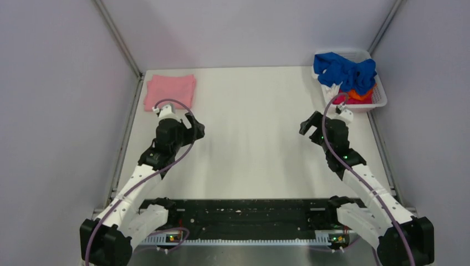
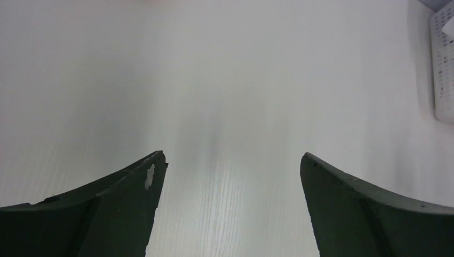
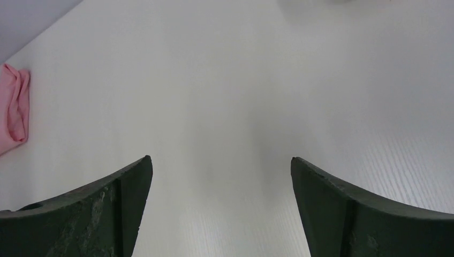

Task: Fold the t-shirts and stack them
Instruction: Grab crumpled tshirt from bin with the right arm, then move the tshirt to the center of the board, then flatten out the tshirt

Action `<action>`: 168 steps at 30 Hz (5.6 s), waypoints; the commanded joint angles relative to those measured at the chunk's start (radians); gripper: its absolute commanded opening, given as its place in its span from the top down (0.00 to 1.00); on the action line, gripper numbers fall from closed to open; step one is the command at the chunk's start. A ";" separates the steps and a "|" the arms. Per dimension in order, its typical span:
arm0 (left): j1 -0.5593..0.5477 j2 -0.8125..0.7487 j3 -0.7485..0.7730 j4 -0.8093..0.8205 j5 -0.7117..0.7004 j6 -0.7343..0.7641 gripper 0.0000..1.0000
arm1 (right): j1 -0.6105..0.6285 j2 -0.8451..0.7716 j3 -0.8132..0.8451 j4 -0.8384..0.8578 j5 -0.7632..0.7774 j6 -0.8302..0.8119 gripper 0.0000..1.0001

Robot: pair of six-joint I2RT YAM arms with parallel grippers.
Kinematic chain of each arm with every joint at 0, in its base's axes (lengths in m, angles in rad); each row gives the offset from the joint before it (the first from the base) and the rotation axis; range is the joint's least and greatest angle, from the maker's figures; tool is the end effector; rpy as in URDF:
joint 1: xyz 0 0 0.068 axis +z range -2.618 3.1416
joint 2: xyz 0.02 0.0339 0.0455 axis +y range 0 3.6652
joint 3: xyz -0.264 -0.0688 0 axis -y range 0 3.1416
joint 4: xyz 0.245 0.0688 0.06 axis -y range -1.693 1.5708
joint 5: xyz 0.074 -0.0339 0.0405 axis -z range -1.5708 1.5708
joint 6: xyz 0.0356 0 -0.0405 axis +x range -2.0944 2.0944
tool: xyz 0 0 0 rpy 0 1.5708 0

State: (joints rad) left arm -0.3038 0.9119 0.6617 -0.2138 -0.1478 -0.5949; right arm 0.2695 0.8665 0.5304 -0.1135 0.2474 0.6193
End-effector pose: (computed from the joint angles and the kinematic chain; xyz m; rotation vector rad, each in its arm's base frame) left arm 0.2003 -0.0573 0.2708 -0.3905 2.0170 -0.4139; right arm 0.1931 0.0443 0.2434 0.5052 1.9558 0.3175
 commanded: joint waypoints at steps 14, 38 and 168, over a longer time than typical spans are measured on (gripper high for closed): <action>0.000 0.115 0.093 0.079 -0.106 0.023 0.01 | -0.460 0.923 1.086 -0.151 -0.018 -0.228 0.03; 0.000 0.151 0.145 0.050 -0.032 -0.015 0.01 | -0.481 1.143 1.756 -0.026 -0.372 -0.326 1.00; 0.189 1.125 1.181 -0.221 -0.027 0.099 0.01 | -0.208 0.879 0.690 0.262 -0.293 -0.265 0.01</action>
State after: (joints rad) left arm -0.1207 2.0541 1.6543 -0.3313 -0.1730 -0.4919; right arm 0.0685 1.7218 1.0805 0.0685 -0.1543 0.3626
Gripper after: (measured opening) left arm 0.933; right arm 0.943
